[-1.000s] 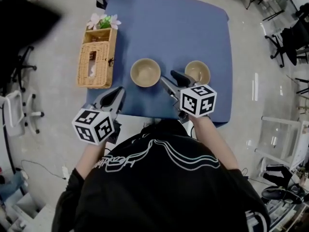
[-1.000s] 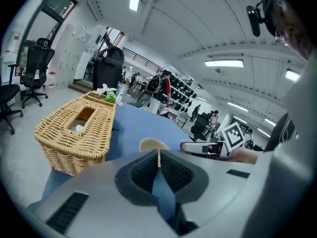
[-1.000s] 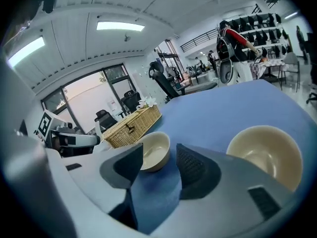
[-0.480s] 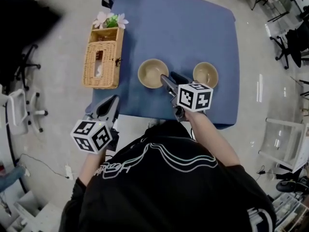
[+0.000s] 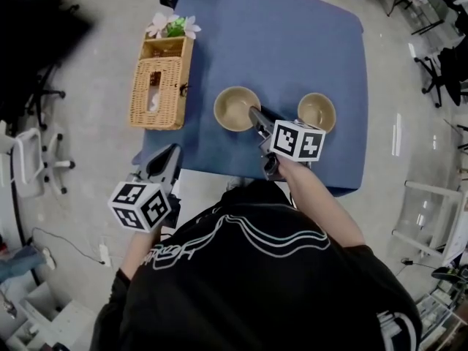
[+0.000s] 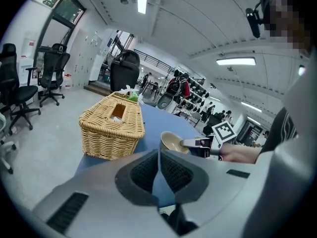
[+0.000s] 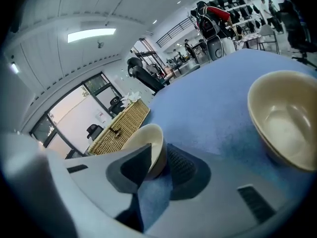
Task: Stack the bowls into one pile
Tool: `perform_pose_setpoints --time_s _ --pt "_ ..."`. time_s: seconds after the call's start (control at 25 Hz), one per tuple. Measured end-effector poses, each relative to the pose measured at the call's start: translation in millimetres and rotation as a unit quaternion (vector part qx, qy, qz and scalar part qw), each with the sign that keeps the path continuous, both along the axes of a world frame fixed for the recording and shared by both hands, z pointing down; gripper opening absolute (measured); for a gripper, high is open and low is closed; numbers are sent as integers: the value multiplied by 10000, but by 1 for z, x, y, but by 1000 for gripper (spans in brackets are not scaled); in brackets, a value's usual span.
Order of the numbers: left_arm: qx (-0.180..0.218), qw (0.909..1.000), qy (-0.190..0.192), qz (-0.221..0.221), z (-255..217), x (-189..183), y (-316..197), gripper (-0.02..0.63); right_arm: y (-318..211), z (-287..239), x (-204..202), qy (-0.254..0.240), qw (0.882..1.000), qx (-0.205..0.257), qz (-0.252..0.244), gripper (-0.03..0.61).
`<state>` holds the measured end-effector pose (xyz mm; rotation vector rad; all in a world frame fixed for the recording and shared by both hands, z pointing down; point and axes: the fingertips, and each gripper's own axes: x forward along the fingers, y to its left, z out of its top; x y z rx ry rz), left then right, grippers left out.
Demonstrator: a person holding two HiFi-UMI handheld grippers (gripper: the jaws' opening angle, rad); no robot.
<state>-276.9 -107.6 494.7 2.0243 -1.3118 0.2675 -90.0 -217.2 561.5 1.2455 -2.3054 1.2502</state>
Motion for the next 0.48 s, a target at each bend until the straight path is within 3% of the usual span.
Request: perform_pose_setpoints --time_s 0.16,0.48 --pt "42 10000 -32 -27 -4 1 1 34 -3 -2 3 36 9999 -54 132 67" --pt "90 9999 -10 -114 -9 1 -3 34 -4 -2 2 35 9999 -121 56 44"
